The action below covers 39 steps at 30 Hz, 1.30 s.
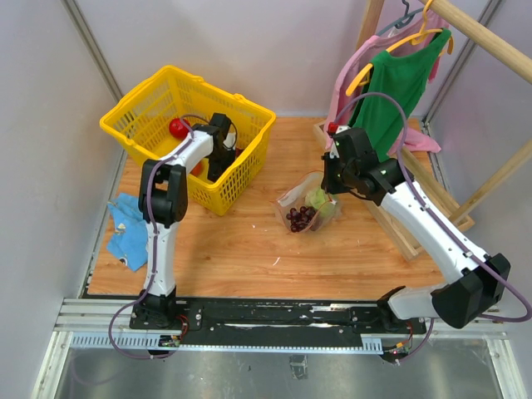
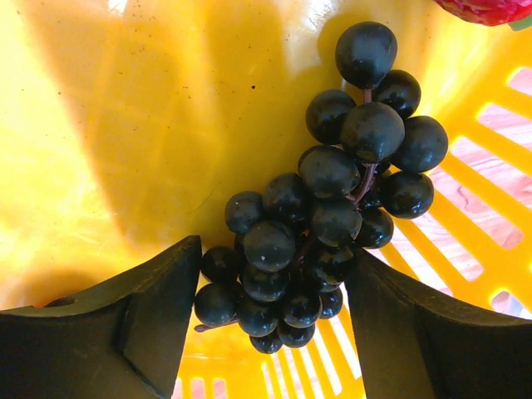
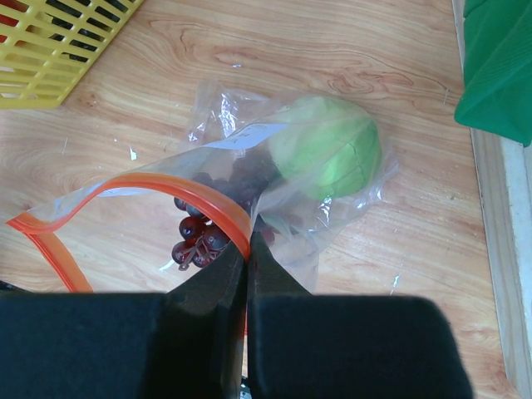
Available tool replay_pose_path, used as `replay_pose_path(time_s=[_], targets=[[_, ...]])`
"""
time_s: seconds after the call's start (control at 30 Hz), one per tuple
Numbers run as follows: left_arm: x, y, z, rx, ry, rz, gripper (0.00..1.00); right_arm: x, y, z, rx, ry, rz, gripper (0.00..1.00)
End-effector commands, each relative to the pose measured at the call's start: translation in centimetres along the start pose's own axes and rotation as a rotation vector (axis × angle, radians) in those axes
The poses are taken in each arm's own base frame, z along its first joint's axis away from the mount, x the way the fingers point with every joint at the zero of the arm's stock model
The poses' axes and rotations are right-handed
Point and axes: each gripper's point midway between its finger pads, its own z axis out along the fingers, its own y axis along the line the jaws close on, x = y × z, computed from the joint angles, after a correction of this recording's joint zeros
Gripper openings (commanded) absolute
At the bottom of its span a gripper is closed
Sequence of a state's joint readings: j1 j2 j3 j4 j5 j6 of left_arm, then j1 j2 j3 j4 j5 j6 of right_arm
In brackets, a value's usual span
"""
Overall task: Place the food in the zip-top bag and seal the zipper
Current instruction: Pick up the fake fruit from the bin.
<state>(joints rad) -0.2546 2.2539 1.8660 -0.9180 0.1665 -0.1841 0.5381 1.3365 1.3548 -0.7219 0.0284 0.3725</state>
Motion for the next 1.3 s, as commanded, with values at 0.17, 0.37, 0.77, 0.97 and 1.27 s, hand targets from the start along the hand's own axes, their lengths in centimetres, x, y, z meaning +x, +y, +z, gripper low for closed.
replay_pose_path(time_s=[0.17,0.37,0.77,0.97,1.27], targets=[[2.2,1.5,2.7,-0.046,0.084,-0.022,0.39,-1.3,0.0,0.1,-0.008,-0.027,0.008,0.01],[0.5,1.4,0.5,-0.065,0.009,-0.017,0.07,-1.4,0.1,0.1,-0.009,-0.030,0.005,0.01],[-4.3,0.8,-8.6,-0.126,-0.251,-0.048,0.01,-1.8,0.1,0.0,-0.009,-0.038,0.012,0.01],[-6.1,-0.4,-15.1,-0.106,-0.409,-0.053,0.00,-2.1,0.3,-0.1,-0.017,-0.048,0.017,0.01],[-6.4,-5.2,-24.8,0.010,-0.629,0.034,0.00,-2.3,0.6,0.0,-0.028,-0.053,0.032,0.01]])
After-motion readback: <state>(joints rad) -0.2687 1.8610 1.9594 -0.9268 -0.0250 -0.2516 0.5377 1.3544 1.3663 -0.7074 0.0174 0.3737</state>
